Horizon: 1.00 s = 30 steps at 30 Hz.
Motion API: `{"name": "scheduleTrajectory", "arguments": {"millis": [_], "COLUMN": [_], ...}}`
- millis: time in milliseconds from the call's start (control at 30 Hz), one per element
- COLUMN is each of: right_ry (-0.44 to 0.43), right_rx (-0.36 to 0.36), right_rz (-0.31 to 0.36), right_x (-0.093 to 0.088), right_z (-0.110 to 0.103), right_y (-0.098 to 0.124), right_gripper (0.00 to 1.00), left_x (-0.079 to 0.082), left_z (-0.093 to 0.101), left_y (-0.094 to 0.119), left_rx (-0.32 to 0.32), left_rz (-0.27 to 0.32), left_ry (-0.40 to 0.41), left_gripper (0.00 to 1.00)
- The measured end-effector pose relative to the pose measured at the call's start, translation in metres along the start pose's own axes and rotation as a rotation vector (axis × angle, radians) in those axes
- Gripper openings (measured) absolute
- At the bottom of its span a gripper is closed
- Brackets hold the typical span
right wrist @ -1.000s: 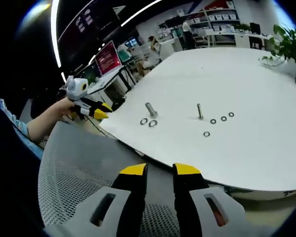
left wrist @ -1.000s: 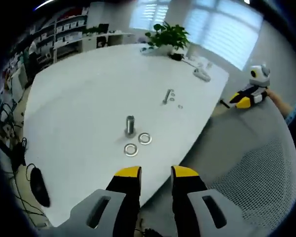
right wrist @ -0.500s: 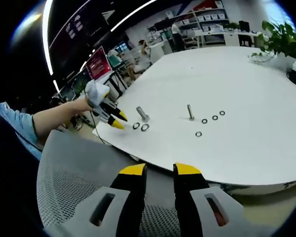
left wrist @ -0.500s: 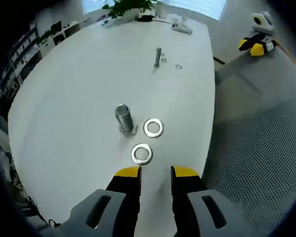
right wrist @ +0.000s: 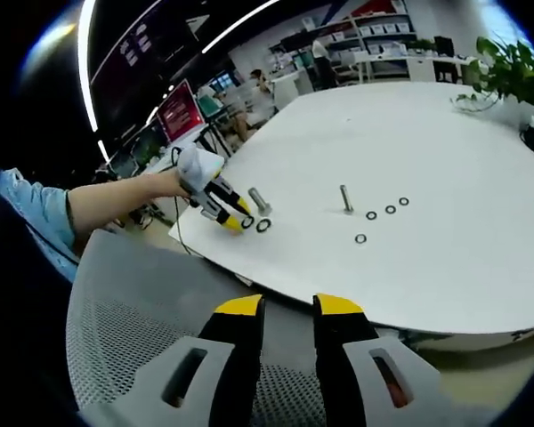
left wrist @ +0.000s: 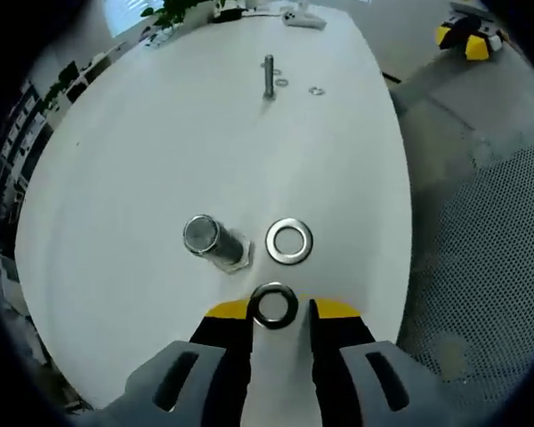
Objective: Place the washer onto the threaded stud by aligning its center hole with the stud, sliding it down to the base, and recovering from edge contact or off-axis alignment until the washer reaches the visible bottom stop.
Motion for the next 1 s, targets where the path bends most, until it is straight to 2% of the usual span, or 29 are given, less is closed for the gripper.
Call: {"name": "scheduleTrajectory", "arguments": {"millis": [33, 67, 100, 167, 267, 433, 667, 700, 733, 867, 900, 933, 1000], "right_ry": [-0.002, -0.003, -0.003, 0.0, -0.001, -0.003, -0.005, -0.005, -0.005, -0.01, -0.011, -0.013, -0.015], "right_rx": [-0.001, -0.001, -0.001, 0.001, 0.001, -0.002, -0.004, -0.004, -0.005, -0.008, -0.009, -0.009, -0.01], "right_rz": [0.001, 0.003, 0.004, 0.0, 0.0, 0.001, 0.0, -0.001, -0.001, 0.001, 0.003, 0.005, 0.009], "right_x": [0.0, 0.0, 0.0, 0.0, 0.0, 0.0, 0.0, 0.0, 0.0, 0.001, 0.001, 0.001, 0.001], "right_z": [0.0, 0.0, 0.0, 0.0, 0.0, 0.0, 0.001, 0.001, 0.001, 0.002, 0.002, 0.002, 0.002], "right_y": [0.0, 0.0, 0.0, 0.0, 0.0, 0.0, 0.0, 0.0, 0.0, 0.0, 0.0, 0.0, 0.0], "right_gripper": [0.24, 0.24, 0.24, 0.24, 0.24, 0.24, 0.24, 0.24, 0.24, 0.24, 0.24, 0.24, 0.24], "left_x": [0.005, 0.006, 0.003, 0.005, 0.003, 0.01, -0.002, 0.001, 0.001, 0.007, 0.006, 0.008, 0.009], "left_z": [-0.003, -0.007, -0.006, -0.007, -0.009, -0.013, -0.012, -0.012, -0.012, -0.008, -0.008, -0.009, -0.01], "left_y": [0.002, 0.001, 0.001, 0.001, 0.002, 0.008, -0.002, -0.002, -0.004, -0.002, -0.002, -0.003, -0.003], "left_rx": [0.015, 0.046, 0.042, 0.04, 0.051, 0.036, 0.012, 0.01, 0.012, -0.007, -0.003, 0.005, 0.006], "left_rz": [0.009, 0.012, -0.014, -0.019, -0.06, -0.01, -0.068, -0.045, -0.049, -0.014, -0.017, -0.022, -0.05], "left_ry": [-0.085, -0.064, -0.059, -0.062, -0.095, -0.069, -0.068, -0.057, -0.059, -0.142, -0.123, -0.056, -0.084], "left_gripper": [0.23, 0.23, 0.22, 0.21, 0.22, 0.28, 0.3, 0.3, 0.3, 0.3, 0.3, 0.3, 0.3]}}
Point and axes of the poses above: the point that each gripper's makers call its tool centre point, and the gripper's own axes: y roughly backward along the fingers, z roughly to its right, x roughly out of its top, the point moved 2 cm from there along y, roughly backward along the fingers, and after that the axes turned 5 degrees about -x, right-handed, at the moved point
